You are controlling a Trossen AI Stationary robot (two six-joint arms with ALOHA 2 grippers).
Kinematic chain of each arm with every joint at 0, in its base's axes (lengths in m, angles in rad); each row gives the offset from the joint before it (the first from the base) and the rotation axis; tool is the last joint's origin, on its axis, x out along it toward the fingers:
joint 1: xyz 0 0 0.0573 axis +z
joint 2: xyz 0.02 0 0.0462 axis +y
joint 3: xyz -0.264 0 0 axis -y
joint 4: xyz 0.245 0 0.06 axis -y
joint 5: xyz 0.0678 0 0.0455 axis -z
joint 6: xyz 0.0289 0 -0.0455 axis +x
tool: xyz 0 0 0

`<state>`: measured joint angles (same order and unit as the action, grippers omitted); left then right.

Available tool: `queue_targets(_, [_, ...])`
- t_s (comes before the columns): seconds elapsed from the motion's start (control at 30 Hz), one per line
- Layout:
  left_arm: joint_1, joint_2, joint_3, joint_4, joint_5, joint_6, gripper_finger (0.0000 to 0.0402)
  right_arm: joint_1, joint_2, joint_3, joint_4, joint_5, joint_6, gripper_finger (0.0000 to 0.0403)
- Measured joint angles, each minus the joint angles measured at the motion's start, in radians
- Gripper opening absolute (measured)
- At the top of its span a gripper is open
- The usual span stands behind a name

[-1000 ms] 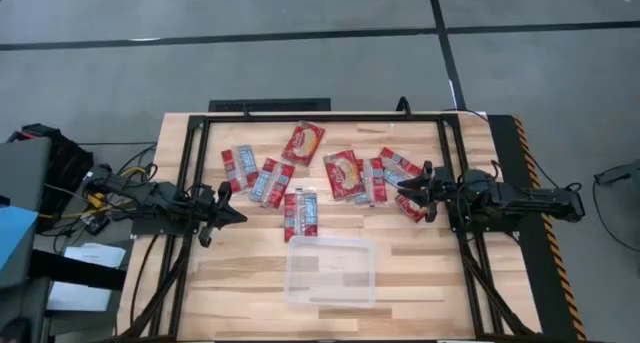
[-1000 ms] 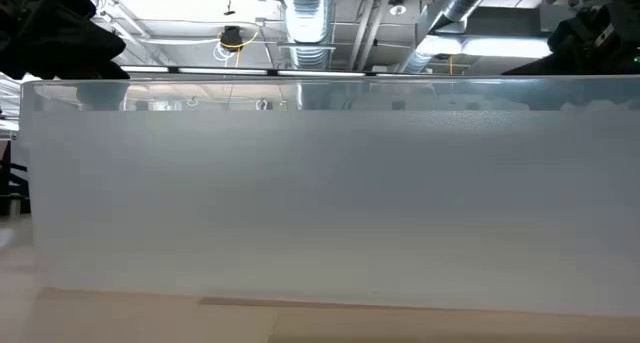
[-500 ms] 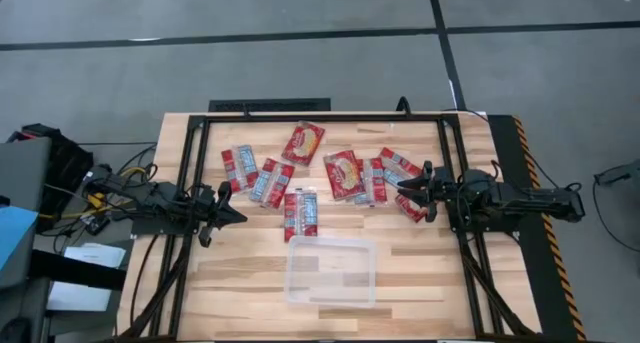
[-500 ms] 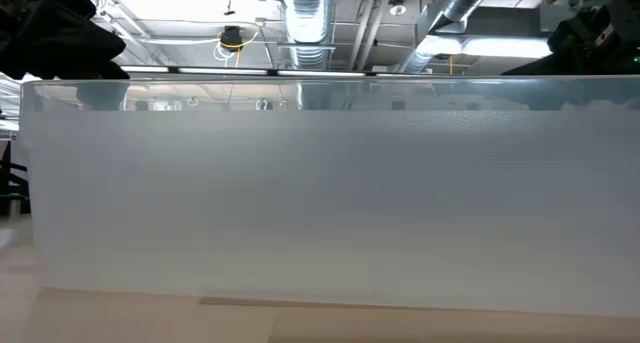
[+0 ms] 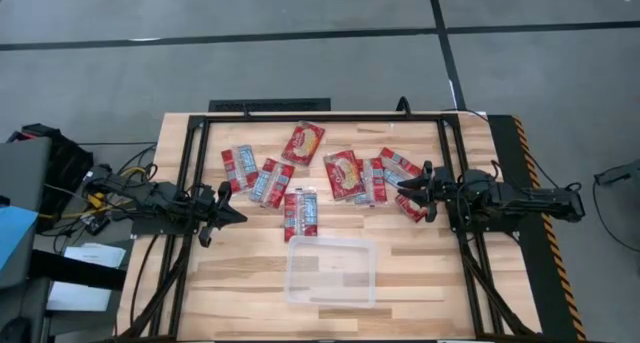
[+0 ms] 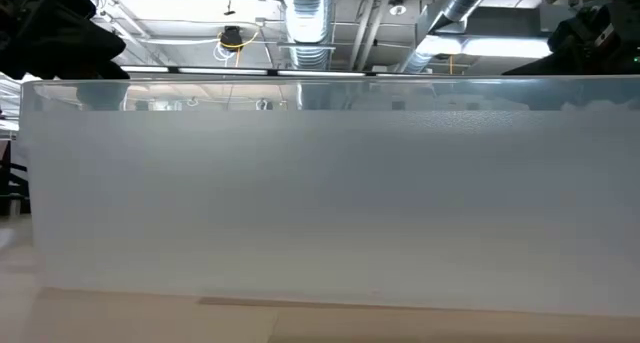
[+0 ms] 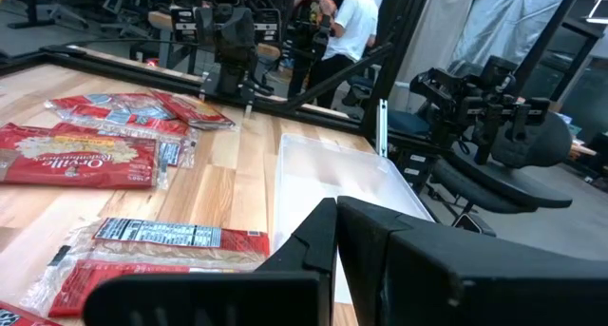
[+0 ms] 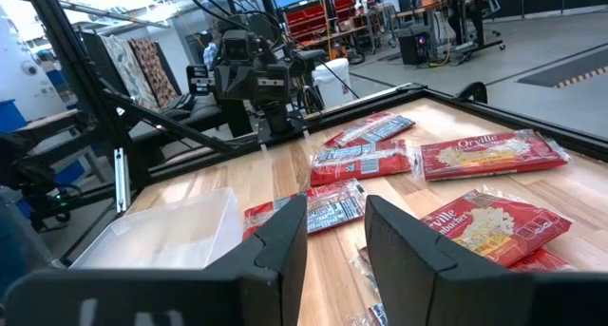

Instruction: Sort popcorn bags into baskets

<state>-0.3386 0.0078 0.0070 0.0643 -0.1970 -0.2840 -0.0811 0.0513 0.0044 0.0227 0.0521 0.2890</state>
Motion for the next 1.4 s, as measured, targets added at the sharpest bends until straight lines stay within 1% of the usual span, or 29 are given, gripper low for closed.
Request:
queue_targets(0.03, [0.000,0.000,0.000,0.008,-0.031,0.000,0.0000,0.000,0.000,0.000,0.000,0.000,0.000,0.0137])
queue_targets(0.1, [-0.001,0.000,0.000,0.019,-0.143,-0.002,0.0000,0.000,0.000,0.000,0.000,0.000,0.000,0.0139])
queue_targets(0.17, [0.001,0.000,0.000,0.024,-0.235,-0.025,0.0000,0.000,0.000,0.000,0.000,0.000,0.000,0.0141])
queue_targets(0.23, [0.000,0.000,0.000,0.027,-0.300,-0.070,0.0000,0.000,0.000,0.000,0.000,0.000,0.000,0.0143])
queue_targets(0.33, [0.000,0.000,0.000,0.035,-0.363,-0.162,0.0000,0.000,0.000,0.000,0.000,0.000,0.000,0.0144])
queue_targets(0.4, [0.000,-0.001,0.000,0.042,-0.412,-0.276,0.0000,0.000,0.000,0.000,0.000,0.000,0.000,0.0143])
queue_targets(0.53, [0.000,0.000,0.000,0.041,-0.435,-0.518,0.0000,0.000,0.000,0.000,0.000,0.000,0.000,0.0138])
queue_targets(0.63, [0.000,0.000,0.000,0.040,-0.468,-0.592,0.0000,0.000,0.000,0.000,0.000,0.000,0.000,0.0134])
queue_targets(0.73, [0.000,0.000,0.000,0.039,-0.475,-0.612,0.0000,0.000,0.000,0.000,0.000,0.000,0.000,0.0133])
queue_targets(0.83, [0.000,0.005,0.000,0.026,-0.522,-0.590,0.0000,0.000,0.000,0.000,0.000,0.000,0.000,0.0135])
queue_targets(1.03, [0.000,0.005,0.000,0.033,-0.562,-0.527,0.0000,0.000,0.000,0.000,0.000,0.000,0.000,0.0142])
queue_targets(1.17, [-0.001,0.005,0.000,0.048,-0.687,-0.537,0.0000,0.000,0.000,0.000,0.000,0.000,0.000,0.0144])
queue_targets(1.27, [0.000,0.005,0.000,0.069,-0.784,-0.610,0.0000,0.000,0.000,0.000,0.000,0.000,0.000,0.0141])
queue_targets(1.33, [0.000,0.005,0.000,0.064,-0.816,-0.658,0.0000,0.000,0.000,0.000,0.010,0.000,0.000,0.0138])
queue_targets(1.4, [0.000,0.005,0.000,0.064,-0.824,-0.664,0.0000,0.000,0.000,0.000,0.016,0.000,0.000,0.0135])
